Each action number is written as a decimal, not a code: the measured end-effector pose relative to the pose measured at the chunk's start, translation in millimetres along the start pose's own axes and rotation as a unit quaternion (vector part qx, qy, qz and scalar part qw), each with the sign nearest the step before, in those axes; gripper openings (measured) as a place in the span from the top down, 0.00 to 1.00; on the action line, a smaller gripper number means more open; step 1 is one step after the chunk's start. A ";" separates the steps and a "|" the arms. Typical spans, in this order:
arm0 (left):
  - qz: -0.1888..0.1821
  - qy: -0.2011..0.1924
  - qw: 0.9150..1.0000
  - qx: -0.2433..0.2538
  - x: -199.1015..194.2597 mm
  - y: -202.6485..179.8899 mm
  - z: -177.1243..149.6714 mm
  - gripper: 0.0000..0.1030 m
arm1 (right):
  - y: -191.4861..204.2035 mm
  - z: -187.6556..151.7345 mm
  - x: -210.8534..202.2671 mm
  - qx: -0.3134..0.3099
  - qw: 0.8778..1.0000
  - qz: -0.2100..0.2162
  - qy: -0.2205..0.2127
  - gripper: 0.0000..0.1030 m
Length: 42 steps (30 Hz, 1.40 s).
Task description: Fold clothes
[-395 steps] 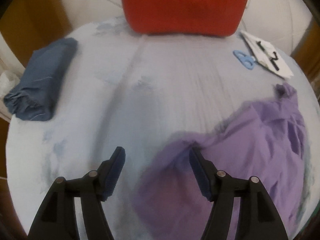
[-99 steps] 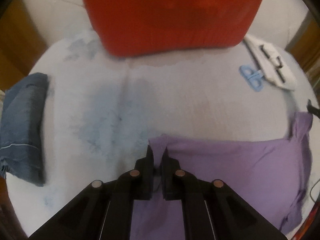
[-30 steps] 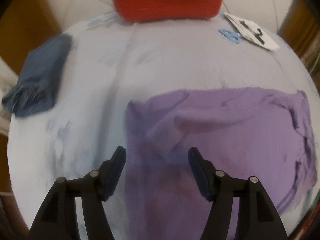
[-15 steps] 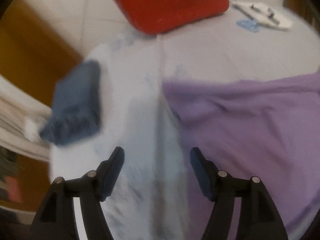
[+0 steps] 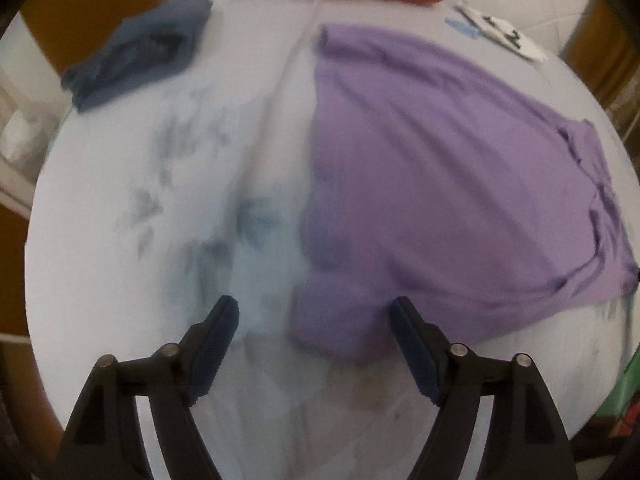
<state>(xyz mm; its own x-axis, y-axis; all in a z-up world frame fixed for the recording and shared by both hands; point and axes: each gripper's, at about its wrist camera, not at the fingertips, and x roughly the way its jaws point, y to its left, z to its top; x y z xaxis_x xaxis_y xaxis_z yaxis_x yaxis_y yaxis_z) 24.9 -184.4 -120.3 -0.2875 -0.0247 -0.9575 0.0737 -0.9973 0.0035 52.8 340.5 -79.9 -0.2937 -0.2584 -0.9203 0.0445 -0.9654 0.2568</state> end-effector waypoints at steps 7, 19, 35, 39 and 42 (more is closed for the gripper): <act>0.005 -0.003 1.000 0.010 9.3 -10.2 -10.4 0.24 | 5.2 -9.0 0.6 -0.030 1.000 -0.010 -0.001 0.18; -0.045 -0.013 0.999 0.000 -33.0 -10.5 19.9 0.91 | 35.2 16.1 11.2 -0.079 0.996 -0.037 -0.016 0.87; -0.028 -0.008 1.000 0.007 30.4 -27.9 262.2 0.77 | 14.7 233.1 61.9 -0.027 1.000 -0.003 -0.014 0.87; -0.010 -0.029 0.999 -0.025 38.8 -17.0 281.6 0.38 | 4.9 242.2 71.8 0.004 1.000 -0.017 -0.016 0.21; 0.008 -0.049 0.998 -0.032 28.5 -2.1 275.2 0.33 | -4.1 230.9 65.1 0.028 0.999 -0.012 -0.025 0.04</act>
<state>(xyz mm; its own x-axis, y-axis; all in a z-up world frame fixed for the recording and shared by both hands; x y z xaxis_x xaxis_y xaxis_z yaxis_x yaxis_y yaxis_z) -246.2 -202.2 -68.1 -0.3781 -0.0504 -0.9244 0.1390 -0.9903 -0.0029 -186.9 335.6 -72.7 -0.3420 -0.2317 -0.9107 -0.0153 -0.9676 0.2519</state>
